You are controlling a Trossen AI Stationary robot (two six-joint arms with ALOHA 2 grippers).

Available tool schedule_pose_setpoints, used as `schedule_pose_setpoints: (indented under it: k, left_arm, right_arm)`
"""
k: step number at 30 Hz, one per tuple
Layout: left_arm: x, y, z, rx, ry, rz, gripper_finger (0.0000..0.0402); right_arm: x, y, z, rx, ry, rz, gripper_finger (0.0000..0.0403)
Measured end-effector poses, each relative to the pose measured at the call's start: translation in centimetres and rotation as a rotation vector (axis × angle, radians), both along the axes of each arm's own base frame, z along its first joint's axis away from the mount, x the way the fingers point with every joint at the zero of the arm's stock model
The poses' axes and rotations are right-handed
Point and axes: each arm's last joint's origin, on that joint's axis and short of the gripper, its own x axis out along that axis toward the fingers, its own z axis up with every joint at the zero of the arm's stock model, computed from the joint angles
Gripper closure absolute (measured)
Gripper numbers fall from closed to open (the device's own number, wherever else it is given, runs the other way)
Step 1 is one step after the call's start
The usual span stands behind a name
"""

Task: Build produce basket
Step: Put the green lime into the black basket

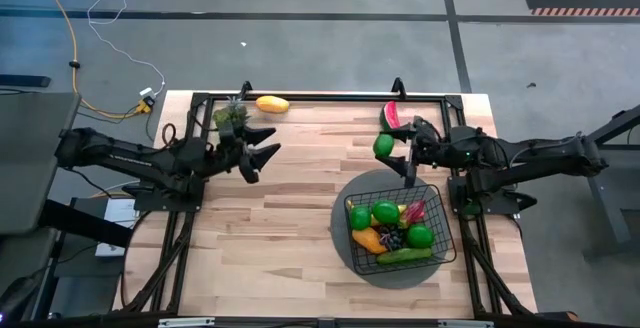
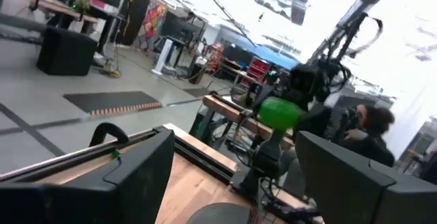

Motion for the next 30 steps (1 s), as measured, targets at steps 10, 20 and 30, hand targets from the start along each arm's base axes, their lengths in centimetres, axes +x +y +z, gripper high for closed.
schedule_pose_setpoints:
  k: [10,20,30]
  left_arm:
    - [0.0,-0.5,-0.1,0.213,0.092,0.014,0.0106]
    - [0.1,-0.9,-0.1,0.353,0.136,-0.087,0.0106]
    - [0.3,-1.2,-1.0,0.288,0.179,-0.223,0.0106]
  right_arm:
    - [0.3,0.1,0.1,0.001,-0.025,0.021,0.0102]
    - [0.3,0.1,0.0,-0.111,0.003,0.05,0.0102]
    - [0.3,0.1,0.0,-0.119,0.004,0.05,0.0102]
